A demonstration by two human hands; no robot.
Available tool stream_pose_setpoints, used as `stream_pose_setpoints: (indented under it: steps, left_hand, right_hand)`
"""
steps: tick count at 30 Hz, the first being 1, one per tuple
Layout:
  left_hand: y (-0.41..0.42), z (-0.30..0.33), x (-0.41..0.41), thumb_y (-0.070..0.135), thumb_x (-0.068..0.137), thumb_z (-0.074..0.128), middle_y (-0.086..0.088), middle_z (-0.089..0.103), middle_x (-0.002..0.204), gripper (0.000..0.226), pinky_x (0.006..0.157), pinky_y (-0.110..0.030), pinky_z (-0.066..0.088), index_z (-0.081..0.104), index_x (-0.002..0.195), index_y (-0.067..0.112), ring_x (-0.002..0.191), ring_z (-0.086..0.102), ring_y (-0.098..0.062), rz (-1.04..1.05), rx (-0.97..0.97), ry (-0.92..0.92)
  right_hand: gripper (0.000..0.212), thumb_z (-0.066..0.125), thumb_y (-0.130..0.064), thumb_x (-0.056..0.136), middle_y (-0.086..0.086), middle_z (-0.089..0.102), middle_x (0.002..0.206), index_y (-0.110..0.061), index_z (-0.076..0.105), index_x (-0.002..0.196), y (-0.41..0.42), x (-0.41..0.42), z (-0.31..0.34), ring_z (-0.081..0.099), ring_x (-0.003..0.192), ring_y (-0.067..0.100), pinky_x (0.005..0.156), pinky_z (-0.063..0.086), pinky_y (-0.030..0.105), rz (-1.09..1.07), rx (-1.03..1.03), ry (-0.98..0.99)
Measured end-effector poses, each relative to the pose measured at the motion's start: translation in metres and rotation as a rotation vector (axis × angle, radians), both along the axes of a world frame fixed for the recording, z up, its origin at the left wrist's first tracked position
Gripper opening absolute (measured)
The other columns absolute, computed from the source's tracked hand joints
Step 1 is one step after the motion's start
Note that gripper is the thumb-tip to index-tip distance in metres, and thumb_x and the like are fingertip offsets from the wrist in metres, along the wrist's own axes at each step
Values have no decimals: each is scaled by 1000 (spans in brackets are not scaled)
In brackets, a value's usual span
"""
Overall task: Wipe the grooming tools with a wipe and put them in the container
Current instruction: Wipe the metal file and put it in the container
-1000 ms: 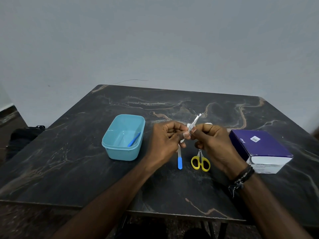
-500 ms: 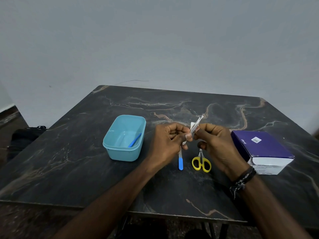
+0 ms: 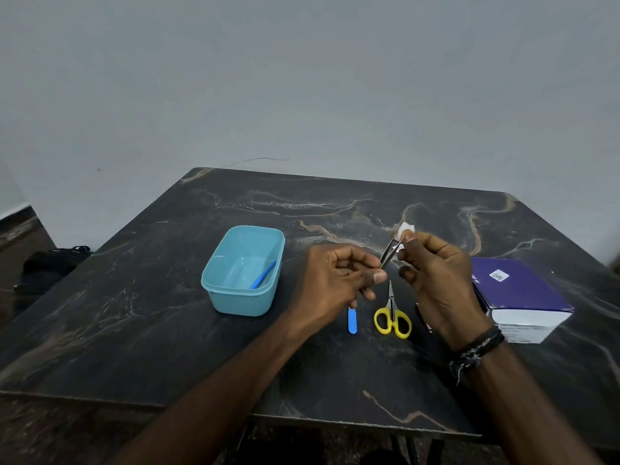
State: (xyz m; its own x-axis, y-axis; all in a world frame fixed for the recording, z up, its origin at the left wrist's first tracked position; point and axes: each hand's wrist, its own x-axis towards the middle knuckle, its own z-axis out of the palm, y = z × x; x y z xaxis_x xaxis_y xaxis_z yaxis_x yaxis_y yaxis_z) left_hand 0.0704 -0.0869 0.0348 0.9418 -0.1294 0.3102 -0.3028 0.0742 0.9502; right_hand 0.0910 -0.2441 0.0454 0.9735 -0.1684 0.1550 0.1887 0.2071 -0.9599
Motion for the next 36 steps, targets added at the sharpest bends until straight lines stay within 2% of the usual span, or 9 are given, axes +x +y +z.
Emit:
stream_pose_setpoints:
  steps: [4,9,17,23,30,36]
  left_hand:
    - [1,0,3,2,74,78,-9,72,71,22,41,-24,48,67,92,4,54,67,-21,27,-65,15]
    - [2,0,5,3,76,77,-11,71,74,19,42,-25,46,66,89,10,55,67,-21,54,-134,52]
    - [2,-3,6,3,76,77,-14,72,77,17,43,-25,48,67,90,8,55,67,-22,31,-110,26]
    - [2,-3,7,5,77,76,-18,72,80,16,43,-26,48,67,90,6,56,68,-22,32,-103,15]
    - [2,-4,7,3,79,74,-15,72,78,15,42,-25,49,66,91,5,55,67,-21,23,-125,20]
    - [2,-4,7,4,79,74,-12,72,76,14,42,-25,48,66,91,6,56,67,-20,24,-107,22]
  right_hand:
    - [8,64,-15,88,9,61,84,-11,70,84,-2,-1,4,51,65,7,50,40,17,-35,99,8]
    - [10,65,-18,87,6,59,77,-10,71,87,0,-5,3,54,67,7,54,41,20,85,-13,17]
    - [8,66,-19,85,2,61,72,-15,72,83,2,-6,3,54,70,9,55,42,22,116,-50,-12]
    - [24,74,-34,68,2,61,74,-15,74,82,2,-6,5,55,69,8,52,43,19,127,0,5]
    - [9,68,-21,80,4,62,77,-14,73,83,2,-6,5,55,71,9,54,42,21,114,-3,9]
    - [7,65,-17,85,4,62,76,-13,72,85,2,-7,4,55,70,9,55,41,22,113,-19,2]
